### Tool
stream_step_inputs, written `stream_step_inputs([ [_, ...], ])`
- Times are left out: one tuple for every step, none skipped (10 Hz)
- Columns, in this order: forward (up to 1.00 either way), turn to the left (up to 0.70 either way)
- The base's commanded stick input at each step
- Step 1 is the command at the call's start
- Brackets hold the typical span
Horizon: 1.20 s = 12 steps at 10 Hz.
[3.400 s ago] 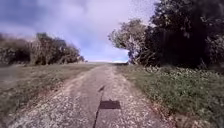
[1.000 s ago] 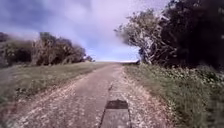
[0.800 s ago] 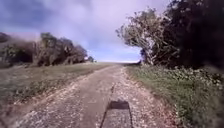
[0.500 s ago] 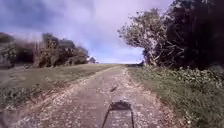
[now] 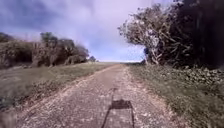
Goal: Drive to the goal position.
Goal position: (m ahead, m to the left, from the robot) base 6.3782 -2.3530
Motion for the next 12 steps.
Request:
stream_step_inputs([
  [0.7, 0.0],
  [0.7, 0.01],
  [0.7, 0.0],
  [0.7, 0.0],
  [0.7, 0.0],
  [0.7, 0.0],
  [0.7, 0.0],
  [0.7, 0.0],
  [0.7, 0.0],
  [0.7, 0.0],
  [0.7, 0.0],
  [0.7, 0.0],
])
